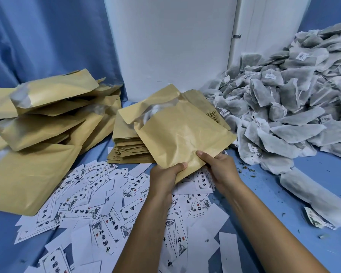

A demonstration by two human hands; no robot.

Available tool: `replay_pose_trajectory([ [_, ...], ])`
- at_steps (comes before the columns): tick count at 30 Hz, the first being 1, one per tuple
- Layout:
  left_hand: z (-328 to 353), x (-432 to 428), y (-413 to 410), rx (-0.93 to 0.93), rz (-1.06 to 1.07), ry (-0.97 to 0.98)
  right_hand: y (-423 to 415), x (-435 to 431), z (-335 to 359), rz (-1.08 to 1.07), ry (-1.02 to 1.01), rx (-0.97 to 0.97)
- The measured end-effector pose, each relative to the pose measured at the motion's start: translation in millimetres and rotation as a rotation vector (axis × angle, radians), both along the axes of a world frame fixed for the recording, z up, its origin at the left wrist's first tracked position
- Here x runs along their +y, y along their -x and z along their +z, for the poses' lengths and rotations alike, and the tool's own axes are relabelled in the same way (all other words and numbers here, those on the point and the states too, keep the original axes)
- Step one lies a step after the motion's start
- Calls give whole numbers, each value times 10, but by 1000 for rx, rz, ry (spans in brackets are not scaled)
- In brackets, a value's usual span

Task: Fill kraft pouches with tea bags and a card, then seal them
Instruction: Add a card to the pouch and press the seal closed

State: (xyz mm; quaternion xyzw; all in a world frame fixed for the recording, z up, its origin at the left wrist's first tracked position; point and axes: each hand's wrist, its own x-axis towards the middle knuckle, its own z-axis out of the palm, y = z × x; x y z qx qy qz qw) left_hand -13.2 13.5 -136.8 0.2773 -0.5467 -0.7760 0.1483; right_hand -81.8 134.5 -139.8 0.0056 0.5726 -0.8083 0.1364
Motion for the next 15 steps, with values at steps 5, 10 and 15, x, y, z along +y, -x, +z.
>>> replay_pose_trajectory([
  [5, 12, 17, -12, -1, -5, 14, -47, -22, 2, 77, -39, 46],
  [10, 26, 24, -22, 14, -5, 29, -80, -1, 27, 115, -125, 92],
  [15, 10, 21, -32, -27, -20, 186, -77, -39, -16, 102, -186, 109],
])
